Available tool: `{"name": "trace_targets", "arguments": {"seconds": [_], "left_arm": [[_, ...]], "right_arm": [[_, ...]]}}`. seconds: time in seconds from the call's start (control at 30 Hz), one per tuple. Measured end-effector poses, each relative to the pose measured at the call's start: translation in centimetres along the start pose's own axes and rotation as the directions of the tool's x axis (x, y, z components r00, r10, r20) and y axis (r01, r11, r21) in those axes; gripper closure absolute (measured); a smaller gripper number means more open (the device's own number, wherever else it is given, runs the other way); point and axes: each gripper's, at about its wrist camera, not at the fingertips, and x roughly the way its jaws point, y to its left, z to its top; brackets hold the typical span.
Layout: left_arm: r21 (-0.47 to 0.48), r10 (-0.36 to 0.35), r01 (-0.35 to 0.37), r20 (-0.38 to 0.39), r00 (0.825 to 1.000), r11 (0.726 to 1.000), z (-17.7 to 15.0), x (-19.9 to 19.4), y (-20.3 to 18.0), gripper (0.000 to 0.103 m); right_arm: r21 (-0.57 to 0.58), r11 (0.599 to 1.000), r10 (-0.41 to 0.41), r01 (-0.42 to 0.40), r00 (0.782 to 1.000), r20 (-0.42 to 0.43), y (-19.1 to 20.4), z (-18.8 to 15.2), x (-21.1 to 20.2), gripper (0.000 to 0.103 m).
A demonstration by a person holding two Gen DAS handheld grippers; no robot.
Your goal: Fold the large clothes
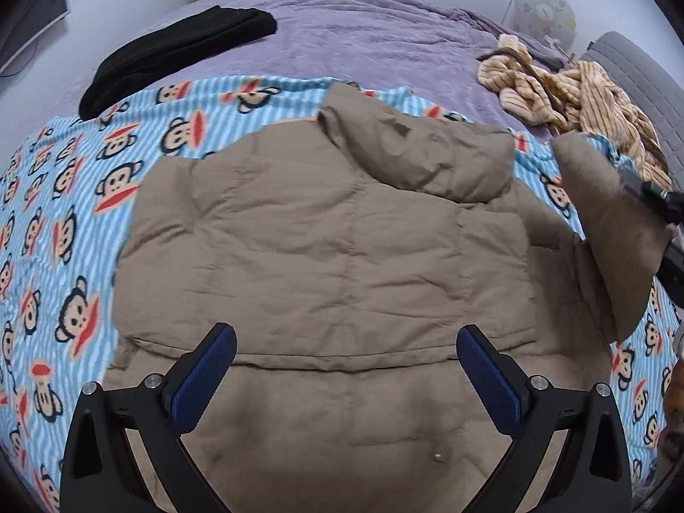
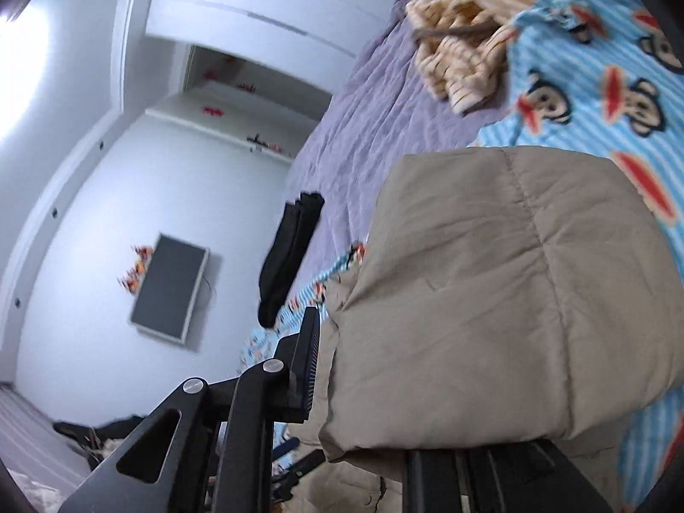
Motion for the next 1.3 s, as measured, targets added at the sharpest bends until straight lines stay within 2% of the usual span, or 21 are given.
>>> {"name": "trace_targets", "arguments": {"seconds": [0.13, 0.23, 0.43, 0.57, 0.6, 0.63, 0.7, 0.77, 0.83, 0.87, 0.9, 0.93, 0.97, 1.0, 1.07, 1.13, 1.23, 1.3], "left_arm": [[-0.012, 0.035, -0.035, 0.01, 0.999, 0.999, 0.5, 0.2, 3.2, 0.0], [-0.001, 0.059, -0.059, 0.019, 0.998, 0.998, 0.9, 0.7, 4.4, 0.0], [-0.008, 0.012, -0.012, 0.007, 1.0, 1.0, 1.3, 2.6, 4.1, 0.0], [-0.01, -0.037, 0.036, -0.008, 0.999, 0.999, 1.7, 3.9, 2.7, 0.0], [-0.011, -0.046, 0.046, -0.004, 0.999, 0.999, 1.9, 3.9, 2.5, 0.0], [-0.014, -0.053, 0.053, 0.007, 0.999, 0.999, 2.2, 3.9, 2.4, 0.0], [-0.026, -0.072, 0.072, 0.029, 0.997, 0.997, 2.7, 3.7, 2.6, 0.0], [-0.04, -0.079, 0.08, 0.031, 0.996, 0.996, 3.3, 3.9, 3.1, 0.0], [-0.051, -0.087, 0.088, 0.031, 0.996, 0.995, 3.8, 4.0, 3.8, 0.0], [-0.057, -0.091, 0.093, 0.032, 0.995, 0.994, 4.0, 4.1, 4.2, 0.0], [-0.067, -0.101, 0.104, 0.035, 0.994, 0.992, 4.1, 4.0, 4.6, 0.0], [-0.084, -0.129, 0.132, 0.039, 0.991, 0.988, 4.3, 3.9, 5.3, 0.0], [-0.104, -0.164, 0.167, 0.04, 0.986, 0.98, 4.4, 3.9, 5.9, 0.0], [-0.129, -0.203, 0.207, 0.043, 0.978, 0.97, 4.6, 3.8, 6.7, 0.0], [-0.172, -0.265, 0.27, 0.052, 0.963, 0.947, 4.8, 3.7, 8.1, 0.0], [-0.204, -0.323, 0.328, 0.057, 0.945, 0.922, 5.1, 3.7, 9.2, 0.0], [-0.236, -0.409, 0.412, 0.063, 0.91, 0.88, 5.5, 3.8, 10.0, 0.0], [-0.263, -0.477, 0.476, 0.062, 0.876, 0.839, 5.5, 4.0, 10.2, 0.0]], "right_arm": [[-0.073, 0.99, -0.133, 0.123, 0.98, -0.147, 1.7, -4.5, 8.6, 0.084], [-0.037, 0.983, -0.184, 0.18, 0.962, -0.201, 0.2, -6.4, 12.3, 0.084], [-0.01, 0.957, -0.284, 0.291, 0.925, -0.252, -3.8, -8.5, 15.2, 0.084], [-0.038, 0.94, -0.334, 0.338, 0.898, -0.286, -3.8, -9.2, 14.7, 0.082], [-0.05, 0.937, -0.344, 0.345, 0.892, -0.294, -3.4, -9.2, 14.5, 0.069], [-0.064, 0.937, -0.346, 0.342, 0.891, -0.293, -2.8, -9.2, 14.1, 0.044], [-0.076, 0.943, -0.332, 0.324, 0.908, -0.254, -1.7, -8.9, 12.0, 0.026], [-0.052, 0.942, -0.335, 0.331, 0.92, -0.202, -1.1, -8.2, 9.7, 0.026], [0.042, 0.943, -0.321, 0.329, 0.937, -0.14, -2.1, -7.1, 7.7, 0.026], [0.121, 0.943, -0.298, 0.31, 0.948, -0.108, -3.2, -6.4, 6.7, 0.027], [0.191, 0.938, -0.28, 0.289, 0.957, -0.077, -4.1, -5.8, 6.2, 0.038], [0.253, 0.924, -0.282, 0.286, 0.958, -0.053, -5.2, -5.2, 5.9, 0.069], [0.262, 0.915, -0.304, 0.306, 0.951, -0.052, -5.6, -4.8, 6.1, 0.084], [0.231, 0.917, -0.322, 0.325, 0.945, -0.051, -5.4, -4.5, 6.6, 0.093], [0.115, 0.939, -0.322, 0.326, 0.946, -0.046, -3.3, -4.5, 8.0, 0.093], [-0.065, 0.949, -0.313, 0.309, 0.947, -0.074, 0.2, -5.2, 10.7, 0.094], [-0.304, 0.914, -0.324, 0.267, 0.933, -0.155, 4.7, -7.9, 15.0, 0.094], [-0.425, 0.871, -0.361, 0.245, 0.907, -0.216, 6.5, -10.5, 17.3, 0.093]]}}
